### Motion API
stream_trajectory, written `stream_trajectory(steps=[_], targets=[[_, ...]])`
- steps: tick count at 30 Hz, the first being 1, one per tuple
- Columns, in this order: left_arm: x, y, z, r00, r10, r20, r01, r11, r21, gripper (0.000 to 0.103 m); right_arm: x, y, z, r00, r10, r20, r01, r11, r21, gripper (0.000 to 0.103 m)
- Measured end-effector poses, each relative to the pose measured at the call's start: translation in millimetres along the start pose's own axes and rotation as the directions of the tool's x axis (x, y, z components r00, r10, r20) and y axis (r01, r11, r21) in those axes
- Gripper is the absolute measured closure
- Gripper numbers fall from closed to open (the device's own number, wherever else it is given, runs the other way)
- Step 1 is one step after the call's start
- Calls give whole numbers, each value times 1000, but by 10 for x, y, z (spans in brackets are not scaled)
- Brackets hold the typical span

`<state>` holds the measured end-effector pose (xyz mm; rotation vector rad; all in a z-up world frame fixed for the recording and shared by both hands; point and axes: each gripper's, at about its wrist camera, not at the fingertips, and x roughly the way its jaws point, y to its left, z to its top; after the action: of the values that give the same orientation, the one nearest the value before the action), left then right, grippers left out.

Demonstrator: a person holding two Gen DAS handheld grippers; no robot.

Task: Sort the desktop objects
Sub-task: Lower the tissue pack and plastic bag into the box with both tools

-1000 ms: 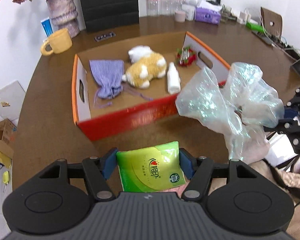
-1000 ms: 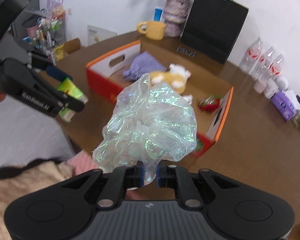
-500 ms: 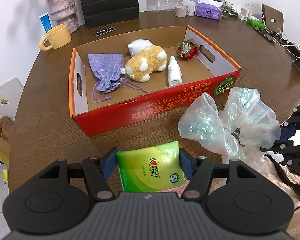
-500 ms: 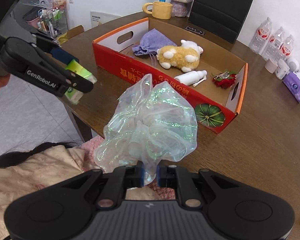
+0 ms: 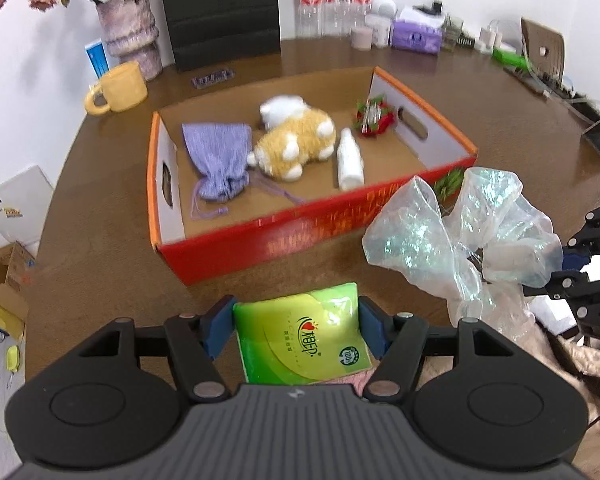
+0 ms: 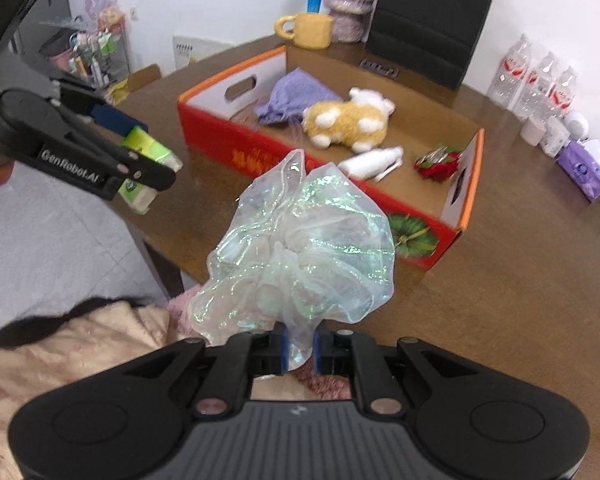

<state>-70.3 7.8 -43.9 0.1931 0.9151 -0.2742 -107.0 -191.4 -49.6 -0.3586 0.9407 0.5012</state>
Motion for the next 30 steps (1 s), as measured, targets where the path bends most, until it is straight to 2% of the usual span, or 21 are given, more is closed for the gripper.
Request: stream_trajectory(steps=[5, 8, 11, 18, 23, 30], targets=[[-67, 92, 231, 998, -15, 69, 19, 998, -55, 37, -162, -114, 160, 997, -35, 71, 34, 999, 10, 93], [-19, 169, 428, 995, -23, 101, 34, 994, -108, 37, -204, -268, 336, 990, -70, 121, 65, 997, 47, 93], [127, 249, 633, 994, -3, 109, 20, 987, -160, 37, -164, -486, 561, 983, -104, 148, 89, 990, 108, 93], [727, 415, 953, 999, 21, 44, -8, 963, -269, 37, 328, -820, 895, 975, -179, 128, 150, 966, 210, 93], [1002, 483, 953, 999, 29, 16, -22, 943, -331, 37, 750, -863, 957, 982, -168, 89, 143, 962, 232, 93], [1131, 448, 895, 998, 56, -14, -58, 948, -314, 37, 998, -901, 920, 987, -150, 54, 130, 955, 265, 92]])
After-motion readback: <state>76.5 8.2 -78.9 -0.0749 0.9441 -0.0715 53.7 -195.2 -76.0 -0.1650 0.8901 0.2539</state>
